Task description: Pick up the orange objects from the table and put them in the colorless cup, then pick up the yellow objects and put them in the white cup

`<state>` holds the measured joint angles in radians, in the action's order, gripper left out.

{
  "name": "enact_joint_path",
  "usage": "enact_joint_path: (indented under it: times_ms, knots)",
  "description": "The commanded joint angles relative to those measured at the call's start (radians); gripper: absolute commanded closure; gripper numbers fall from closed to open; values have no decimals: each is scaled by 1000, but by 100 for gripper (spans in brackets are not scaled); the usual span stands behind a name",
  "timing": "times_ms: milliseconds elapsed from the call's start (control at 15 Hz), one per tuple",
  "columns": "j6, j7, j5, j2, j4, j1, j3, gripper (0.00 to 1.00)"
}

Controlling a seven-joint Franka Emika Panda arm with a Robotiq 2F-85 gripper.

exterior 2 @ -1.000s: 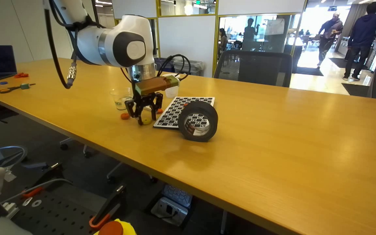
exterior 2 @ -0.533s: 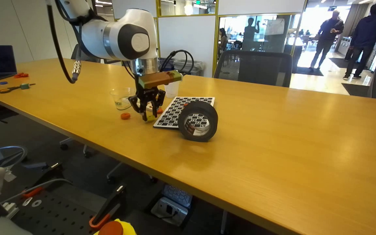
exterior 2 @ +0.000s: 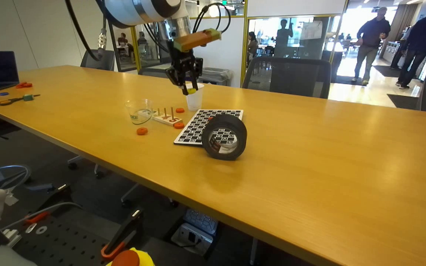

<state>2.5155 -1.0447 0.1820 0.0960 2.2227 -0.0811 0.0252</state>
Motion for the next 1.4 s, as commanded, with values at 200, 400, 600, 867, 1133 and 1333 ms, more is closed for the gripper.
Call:
enact_joint_path:
  times_ms: [200,400,600,867,1133,1333]
  knots:
    - [-63,-49,-52,232,-371,8,13,77]
    - [-103,-70,-64,343,-515,5,40,77]
    - [-160,-87,-71,427,-639,7,67,77]
    - [-250,-119,-89,510,-783,6,101,77]
    - [-337,-161,-108,567,-888,8,117,77]
    - [-383,-183,-120,601,-946,9,121,77]
